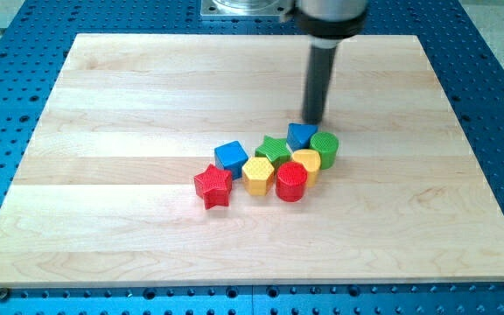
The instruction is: Push the red circle into the hexagon
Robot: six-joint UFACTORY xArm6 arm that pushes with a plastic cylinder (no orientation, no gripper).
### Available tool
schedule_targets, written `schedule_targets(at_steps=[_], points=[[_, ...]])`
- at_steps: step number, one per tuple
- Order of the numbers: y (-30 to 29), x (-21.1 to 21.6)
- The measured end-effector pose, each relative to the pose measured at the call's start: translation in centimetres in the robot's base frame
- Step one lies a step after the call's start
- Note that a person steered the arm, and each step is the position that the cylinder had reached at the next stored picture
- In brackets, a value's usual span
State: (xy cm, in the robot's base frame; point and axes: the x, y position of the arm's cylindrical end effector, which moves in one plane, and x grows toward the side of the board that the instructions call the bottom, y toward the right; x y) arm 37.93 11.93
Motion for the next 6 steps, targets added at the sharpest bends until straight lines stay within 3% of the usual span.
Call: schedule_targets(at_steps=[1, 2, 4, 5, 6], points=[[6.1, 9.0], [2.6, 16.5], [-1.7, 11.8], [-5.4, 13.5], [-4.1, 13.8]])
